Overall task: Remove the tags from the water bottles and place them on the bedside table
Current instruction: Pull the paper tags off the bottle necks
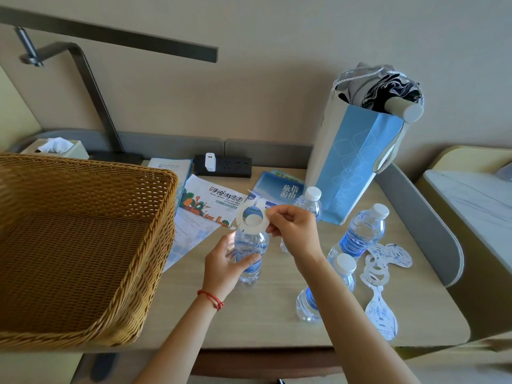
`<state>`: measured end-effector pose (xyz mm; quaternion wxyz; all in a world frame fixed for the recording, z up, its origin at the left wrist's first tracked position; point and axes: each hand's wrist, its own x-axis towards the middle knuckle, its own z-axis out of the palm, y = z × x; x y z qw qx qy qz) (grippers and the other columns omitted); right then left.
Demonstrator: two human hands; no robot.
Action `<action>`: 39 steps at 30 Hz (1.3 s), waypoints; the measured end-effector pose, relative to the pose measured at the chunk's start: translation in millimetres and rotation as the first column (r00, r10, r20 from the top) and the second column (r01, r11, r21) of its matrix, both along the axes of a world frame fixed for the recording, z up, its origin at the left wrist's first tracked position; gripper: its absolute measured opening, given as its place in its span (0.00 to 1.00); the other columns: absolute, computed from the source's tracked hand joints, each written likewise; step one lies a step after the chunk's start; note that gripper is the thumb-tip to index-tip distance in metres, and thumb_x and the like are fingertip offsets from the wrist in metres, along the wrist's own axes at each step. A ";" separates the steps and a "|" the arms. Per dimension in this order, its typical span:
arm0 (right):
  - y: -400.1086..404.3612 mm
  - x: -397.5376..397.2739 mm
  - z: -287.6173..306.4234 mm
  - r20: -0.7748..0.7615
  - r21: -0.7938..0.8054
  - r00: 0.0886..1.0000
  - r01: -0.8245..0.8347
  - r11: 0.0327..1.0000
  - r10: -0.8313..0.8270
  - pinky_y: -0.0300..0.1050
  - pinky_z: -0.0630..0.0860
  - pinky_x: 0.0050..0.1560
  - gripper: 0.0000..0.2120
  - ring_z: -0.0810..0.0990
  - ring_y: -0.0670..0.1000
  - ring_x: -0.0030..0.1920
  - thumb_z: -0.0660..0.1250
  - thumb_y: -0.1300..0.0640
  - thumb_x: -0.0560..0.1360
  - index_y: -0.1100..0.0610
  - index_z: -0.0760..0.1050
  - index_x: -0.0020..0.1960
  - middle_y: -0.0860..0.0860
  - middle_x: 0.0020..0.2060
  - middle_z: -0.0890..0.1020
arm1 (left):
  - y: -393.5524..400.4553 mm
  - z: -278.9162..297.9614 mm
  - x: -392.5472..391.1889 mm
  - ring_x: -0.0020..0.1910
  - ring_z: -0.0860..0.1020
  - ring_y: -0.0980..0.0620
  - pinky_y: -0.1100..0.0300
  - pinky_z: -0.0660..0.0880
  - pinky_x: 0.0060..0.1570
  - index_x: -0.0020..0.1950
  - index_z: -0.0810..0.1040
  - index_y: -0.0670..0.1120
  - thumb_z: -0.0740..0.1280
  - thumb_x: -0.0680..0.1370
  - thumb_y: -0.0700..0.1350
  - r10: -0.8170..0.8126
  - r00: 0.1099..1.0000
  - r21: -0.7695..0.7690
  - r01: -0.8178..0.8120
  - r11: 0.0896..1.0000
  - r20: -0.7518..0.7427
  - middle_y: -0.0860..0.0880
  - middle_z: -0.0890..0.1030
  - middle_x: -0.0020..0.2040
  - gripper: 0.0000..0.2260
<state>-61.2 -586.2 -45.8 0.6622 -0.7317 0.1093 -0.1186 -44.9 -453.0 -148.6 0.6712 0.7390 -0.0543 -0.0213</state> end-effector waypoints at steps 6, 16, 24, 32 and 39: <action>-26.5 -15.0 19.9 0.061 0.002 0.997 0.045 0.999 -0.045 0.31 0.74 0.29 0.09 0.76 0.40 0.25 0.66 0.64 0.74 0.55 0.79 0.37 0.46 0.22 0.79 | 0.4 -1.3 0.7 0.55 0.79 0.46 0.46 0.75 0.58 0.61 0.73 0.40 0.76 0.65 0.37 -0.008 1.000 -0.028 0.008 1.000 0.007 0.42 0.81 0.55 0.27; -111.3 -69.2 3.5 0.085 -0.081 0.947 0.315 0.945 -0.309 0.31 0.74 0.30 0.09 0.75 0.42 0.24 0.67 0.64 0.73 0.56 0.78 0.35 0.46 0.22 0.78 | -4.0 -1.1 0.0 0.52 0.80 0.47 0.54 0.76 0.57 0.60 0.73 0.40 0.75 0.65 0.33 0.008 1.000 -0.064 -0.007 0.998 0.016 0.40 0.80 0.54 0.25; -159.1 -121.6 -50.7 -0.011 -0.129 0.877 0.475 0.871 -0.480 0.32 0.74 0.29 0.10 0.74 0.42 0.24 0.67 0.65 0.73 0.55 0.79 0.35 0.53 0.25 0.78 | -8.5 -2.3 -0.3 0.46 0.80 0.63 0.71 0.75 0.49 0.59 0.73 0.42 0.74 0.66 0.32 0.021 0.999 -0.063 -0.020 0.998 0.027 0.45 0.80 0.51 0.23; -178.7 -142.4 -114.9 -0.197 -0.191 0.801 0.534 0.823 -0.566 0.32 0.73 0.27 0.06 0.74 0.50 0.27 0.67 0.64 0.73 0.60 0.79 0.38 0.54 0.25 0.77 | -9.6 -5.5 1.4 0.52 0.79 0.50 0.70 0.75 0.51 0.62 0.72 0.37 0.73 0.67 0.32 0.022 1.000 -0.055 -0.021 0.998 0.020 0.43 0.79 0.56 0.25; -183.7 -121.4 -151.2 -0.391 -0.312 0.727 0.472 0.824 -0.564 0.43 0.70 0.34 0.09 0.74 0.50 0.29 0.65 0.61 0.73 0.59 0.79 0.36 0.53 0.26 0.79 | -10.3 -4.8 0.1 0.50 0.79 0.55 0.71 0.75 0.50 0.61 0.72 0.37 0.73 0.67 0.32 0.018 0.999 -0.037 -0.017 0.999 0.039 0.43 0.79 0.54 0.24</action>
